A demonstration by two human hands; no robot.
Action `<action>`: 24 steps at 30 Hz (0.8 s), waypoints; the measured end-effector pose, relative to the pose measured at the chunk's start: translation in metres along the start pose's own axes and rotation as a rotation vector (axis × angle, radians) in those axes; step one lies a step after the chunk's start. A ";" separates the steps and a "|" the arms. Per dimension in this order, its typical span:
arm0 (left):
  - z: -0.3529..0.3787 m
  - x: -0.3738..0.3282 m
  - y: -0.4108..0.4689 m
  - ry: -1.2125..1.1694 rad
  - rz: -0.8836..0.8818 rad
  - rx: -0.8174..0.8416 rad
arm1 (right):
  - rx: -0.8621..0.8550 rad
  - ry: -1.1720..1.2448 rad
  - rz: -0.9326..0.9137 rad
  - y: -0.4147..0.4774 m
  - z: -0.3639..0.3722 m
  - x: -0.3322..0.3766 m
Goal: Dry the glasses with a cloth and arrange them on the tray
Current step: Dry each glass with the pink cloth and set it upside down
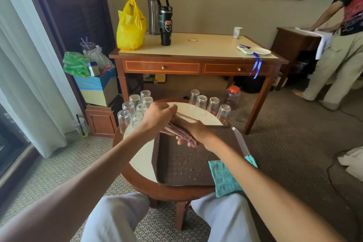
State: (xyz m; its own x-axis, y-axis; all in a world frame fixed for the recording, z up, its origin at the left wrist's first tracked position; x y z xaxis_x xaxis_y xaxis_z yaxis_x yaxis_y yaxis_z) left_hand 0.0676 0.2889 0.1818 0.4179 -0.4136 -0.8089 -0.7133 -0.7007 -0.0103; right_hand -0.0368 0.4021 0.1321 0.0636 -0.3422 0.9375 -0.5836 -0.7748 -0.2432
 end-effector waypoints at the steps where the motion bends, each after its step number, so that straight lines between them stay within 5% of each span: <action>1: 0.001 -0.002 -0.002 0.046 0.104 -0.082 | 0.054 0.118 0.086 -0.004 0.004 -0.001; 5: 0.000 -0.002 -0.010 0.023 0.365 -0.222 | 0.340 0.567 0.461 -0.017 0.010 -0.011; 9: 0.000 -0.001 -0.010 -0.073 0.492 -0.276 | 0.420 0.706 0.456 -0.016 0.001 0.002; 12: -0.006 -0.003 -0.006 -0.290 0.335 -0.079 | 0.104 0.339 0.126 -0.017 -0.005 0.019; 15: -0.011 -0.003 -0.003 -0.629 -0.103 0.335 | -0.285 -0.384 -0.419 -0.030 -0.013 0.039; 18: -0.008 -0.001 -0.009 -0.604 -0.298 0.449 | -0.479 -0.865 -0.745 -0.041 -0.018 0.050; 21: -0.008 -0.005 -0.016 -0.560 -0.322 0.374 | -0.500 -0.865 -0.744 -0.035 -0.022 0.040; 24: -0.011 -0.011 -0.019 -0.483 -0.265 0.256 | -0.474 -0.766 -0.375 0.002 -0.018 0.010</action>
State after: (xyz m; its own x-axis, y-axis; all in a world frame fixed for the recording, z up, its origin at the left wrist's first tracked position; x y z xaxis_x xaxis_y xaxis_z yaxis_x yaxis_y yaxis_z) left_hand 0.0827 0.3009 0.1971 0.3399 0.1081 -0.9342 -0.7579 -0.5567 -0.3401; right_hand -0.0516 0.4065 0.1456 0.7230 -0.4995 0.4773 -0.6725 -0.6671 0.3206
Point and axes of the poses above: each hand's wrist, its own y-axis towards the middle knuckle, its own z-axis out of the palm, x = y × z, the point moved 1 cm from there along y, towards the middle knuckle, and after that the axes turned 9 degrees about y, right-handed, at the moved point
